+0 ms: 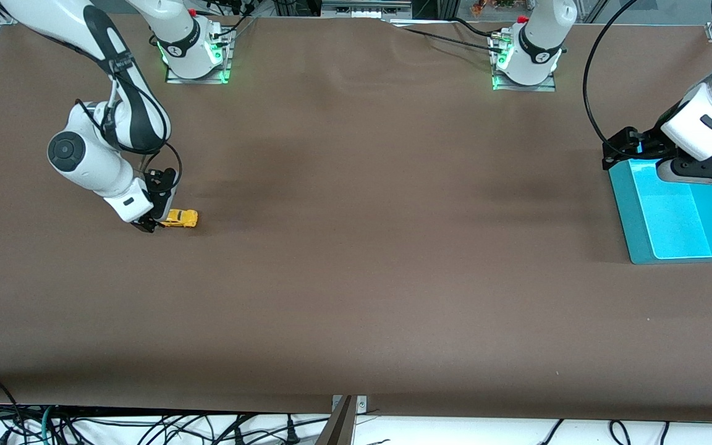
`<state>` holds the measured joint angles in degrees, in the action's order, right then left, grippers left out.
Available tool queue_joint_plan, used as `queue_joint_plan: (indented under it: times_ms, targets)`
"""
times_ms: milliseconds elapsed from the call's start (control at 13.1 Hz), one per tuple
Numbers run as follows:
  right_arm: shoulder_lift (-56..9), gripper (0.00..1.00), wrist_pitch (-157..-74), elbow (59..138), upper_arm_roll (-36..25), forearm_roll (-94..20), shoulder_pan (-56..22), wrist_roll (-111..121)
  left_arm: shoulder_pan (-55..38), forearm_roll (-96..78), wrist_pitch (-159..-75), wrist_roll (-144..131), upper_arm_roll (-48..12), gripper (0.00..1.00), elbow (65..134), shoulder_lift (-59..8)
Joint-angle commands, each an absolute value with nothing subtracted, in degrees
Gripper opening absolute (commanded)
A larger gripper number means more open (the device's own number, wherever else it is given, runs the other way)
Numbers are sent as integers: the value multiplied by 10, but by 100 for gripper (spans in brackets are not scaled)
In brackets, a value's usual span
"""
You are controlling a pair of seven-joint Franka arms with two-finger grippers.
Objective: Wind and store yellow beetle car
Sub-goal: 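Lower the right gripper over the yellow beetle car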
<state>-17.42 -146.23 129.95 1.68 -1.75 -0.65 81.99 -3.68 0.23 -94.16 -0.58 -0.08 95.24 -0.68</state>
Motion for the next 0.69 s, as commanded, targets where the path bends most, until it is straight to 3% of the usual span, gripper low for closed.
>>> queue_joint_plan:
  times_ms: [0,229,305,610]
  targets:
    - [-185,100,-1491,1306,19,-15,1,855,-40,14,-931,-12,-2,100,935,-14]
    - [-198,99,-1518,1313,19,-16,3,866,-40,15,-930,-12,-2,100,935,-14]
    - [-200,92,-1522,1315,19,-16,4,868,-40,14,-930,-12,-2,100,935,-14]
    - [-200,36,-1523,1315,21,-17,4,868,-40,15,-930,-12,-2,100,935,-14]
